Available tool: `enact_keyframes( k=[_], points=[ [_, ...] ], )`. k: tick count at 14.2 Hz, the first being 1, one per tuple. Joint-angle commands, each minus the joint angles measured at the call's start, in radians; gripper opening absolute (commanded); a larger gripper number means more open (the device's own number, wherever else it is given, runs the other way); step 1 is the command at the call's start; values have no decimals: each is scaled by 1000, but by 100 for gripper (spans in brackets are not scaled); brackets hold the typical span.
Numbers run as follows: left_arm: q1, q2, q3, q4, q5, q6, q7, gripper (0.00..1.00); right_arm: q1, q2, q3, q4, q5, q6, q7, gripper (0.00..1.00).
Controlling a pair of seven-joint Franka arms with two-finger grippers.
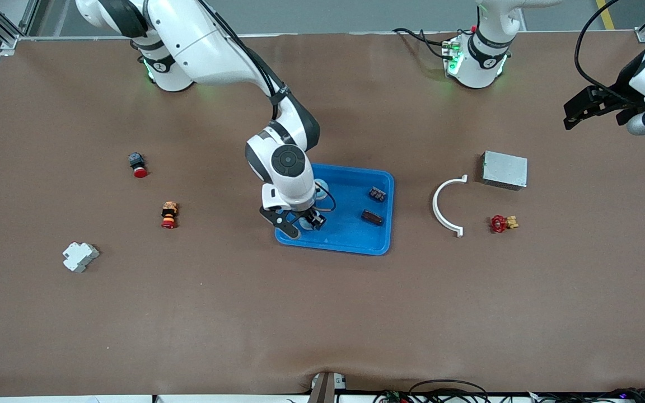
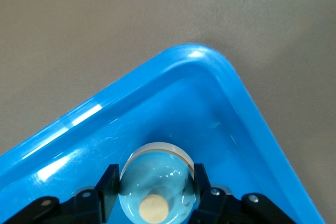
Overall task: Place electrolytic capacitor and blue bell in tray
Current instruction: 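Carry the bell with the right gripper and lower it into the tray, then open the right gripper to release the bell in the tray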
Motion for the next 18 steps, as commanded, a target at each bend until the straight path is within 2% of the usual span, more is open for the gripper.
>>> enact_keyframes(
  k=[1, 5, 6, 7, 15, 16, 18],
  points=[
    [-1, -7, -3, -8, -4, 1, 2, 100, 21, 29, -10, 27, -18, 18, 45, 0],
    [-1, -9, -3, -8, -4, 1, 2, 100, 21, 44, -10, 27, -18, 32, 47, 0],
    [-1, -9, -3, -8, -4, 1, 2, 100, 21, 44, -10, 27, -17, 32, 48, 74],
    [-1, -9, -3, -8, -4, 1, 2, 100, 23, 44, -11, 27, -23, 32, 51, 100],
    [-1, -4, -22, -3, -4, 5, -1, 100, 18, 35, -13, 30, -32, 17, 30, 100],
    [-1, -4, -22, -3, -4, 7, -1, 100, 7, 26, -11, 44, -50, 0, 9, 100],
    [-1, -4, -22, -3, -4, 9, -1, 100, -5, 3, -11, 93, -55, -131, -43, 100]
  ],
)
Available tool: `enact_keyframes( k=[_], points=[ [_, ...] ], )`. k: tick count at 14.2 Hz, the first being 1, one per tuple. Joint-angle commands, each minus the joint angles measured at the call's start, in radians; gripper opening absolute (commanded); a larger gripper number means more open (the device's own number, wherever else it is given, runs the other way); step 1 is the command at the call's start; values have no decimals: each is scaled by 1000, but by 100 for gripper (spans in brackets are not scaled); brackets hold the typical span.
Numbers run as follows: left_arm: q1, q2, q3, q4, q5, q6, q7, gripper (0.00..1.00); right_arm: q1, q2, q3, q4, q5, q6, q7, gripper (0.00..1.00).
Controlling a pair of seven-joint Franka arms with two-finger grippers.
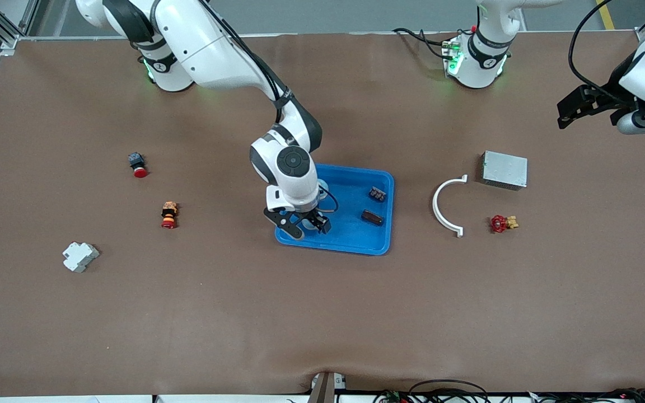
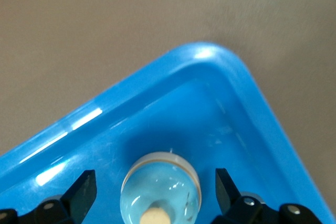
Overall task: Place electrolytic capacitor and blue bell in tray
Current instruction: 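Open the right gripper to release the bell in the tray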
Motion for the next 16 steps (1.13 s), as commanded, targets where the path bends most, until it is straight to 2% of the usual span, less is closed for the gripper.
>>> enact_keyframes(
  k=[1, 6, 9, 13, 16],
  points=[
    [0, -4, -3, -2, -4, 8, 0, 100, -38, -29, 0, 89, -14, -188, -93, 100],
    [0, -7, -4, -3, -4, 7, -4, 100, -167, -136, -1, 98, -17, -412, -535, 100],
    [0, -7, -6, -3, -4, 7, -5, 100, -244, -212, -1, 53, -18, -430, -631, 100],
    [0, -7, -16, -5, -4, 5, -5, 100, -379, -311, 0, 17, -15, -509, -881, 100],
    [0, -4, -18, -5, -4, 5, -5, 100, -448, -393, 0, 13, -12, -580, -898, 100]
  ],
)
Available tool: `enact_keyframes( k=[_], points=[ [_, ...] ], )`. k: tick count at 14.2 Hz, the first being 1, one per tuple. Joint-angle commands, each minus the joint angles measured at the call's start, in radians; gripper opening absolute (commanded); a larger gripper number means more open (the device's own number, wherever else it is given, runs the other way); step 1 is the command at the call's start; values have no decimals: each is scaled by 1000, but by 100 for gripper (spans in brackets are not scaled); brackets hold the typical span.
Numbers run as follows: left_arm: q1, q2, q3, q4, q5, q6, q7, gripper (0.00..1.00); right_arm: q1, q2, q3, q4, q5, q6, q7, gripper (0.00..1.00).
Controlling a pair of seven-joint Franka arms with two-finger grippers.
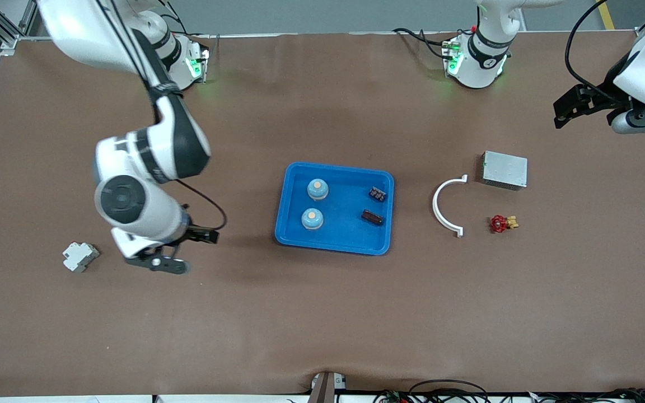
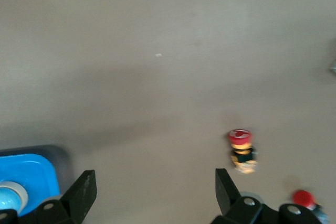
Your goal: Place electrolytic capacitor and blue bell in tray
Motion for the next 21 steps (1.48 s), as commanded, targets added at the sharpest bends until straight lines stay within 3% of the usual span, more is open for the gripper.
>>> enact_keyframes(
  k=[1, 11, 13, 16, 21],
  points=[
    [0, -4, -4, -4, -4, 5, -3, 100, -65, -108, 21, -56, -8, -43, -26, 100],
    [6, -15, -4, -2, -9, -2, 0, 100, -320, -293, 21, -91, -11, -140, -544, 100],
    [5, -15, -4, -4, -10, -15, 1, 100, -350, -330, 21, -97, -11, -181, -575, 100],
    [0, -18, -6, -6, -10, -30, 0, 100, -350, -441, 23, -203, -11, -166, -575, 100],
    [6, -39, -4, -10, -10, -44, 10, 100, -349, -502, 24, -194, -11, -181, -595, 100]
  ],
)
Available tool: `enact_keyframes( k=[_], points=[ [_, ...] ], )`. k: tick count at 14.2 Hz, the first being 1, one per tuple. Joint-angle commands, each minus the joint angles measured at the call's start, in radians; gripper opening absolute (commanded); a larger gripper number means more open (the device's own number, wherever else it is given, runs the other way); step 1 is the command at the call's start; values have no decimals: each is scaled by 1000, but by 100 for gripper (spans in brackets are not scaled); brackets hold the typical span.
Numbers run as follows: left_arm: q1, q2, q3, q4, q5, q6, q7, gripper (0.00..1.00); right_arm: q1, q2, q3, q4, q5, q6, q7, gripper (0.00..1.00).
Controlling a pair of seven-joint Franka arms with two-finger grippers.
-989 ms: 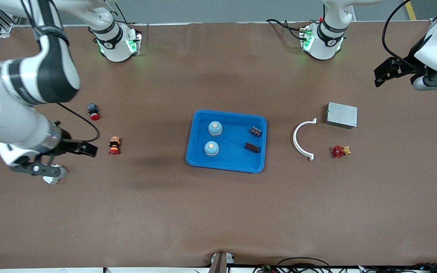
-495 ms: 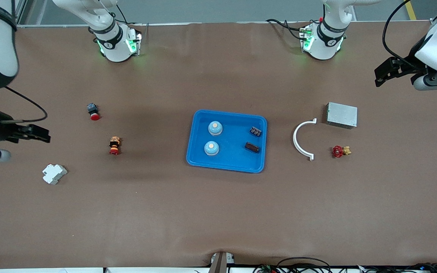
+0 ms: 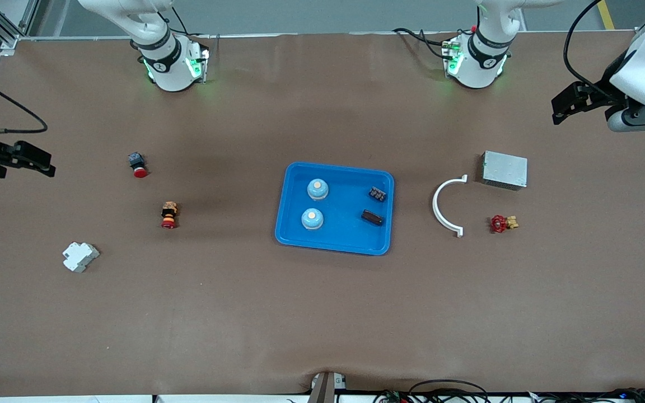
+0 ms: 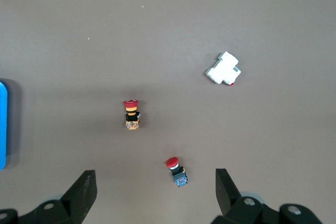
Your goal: Place electrolytic capacitor and blue bell in tray
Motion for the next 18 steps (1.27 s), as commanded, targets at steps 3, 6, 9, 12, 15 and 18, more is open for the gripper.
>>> enact_keyframes(
  k=[3, 6, 9, 12, 15, 18],
  points=[
    [9, -68, -3, -62, -12, -8, 9, 100, -13, -83, 6, -27, -9, -4, -87, 100],
    [11, -96, -3, -84, -14, -5, 9, 100, -16, -100, 3, -25, 0, -33, -84, 100],
    [4, -92, -3, -75, -20, -5, 10, 100, -22, -100, 3, -5, 3, -56, -71, 100],
    [9, -82, -1, -58, -21, -6, 18, 100, -43, -98, 3, 11, 35, -105, -21, 100],
    [11, -78, -1, -55, -24, -5, 21, 100, -70, -98, 4, 12, 54, -115, -15, 100],
    [3, -49, -1, -20, -24, -5, 20, 100, -68, -100, 6, 19, 51, -127, 30, 100]
  ],
)
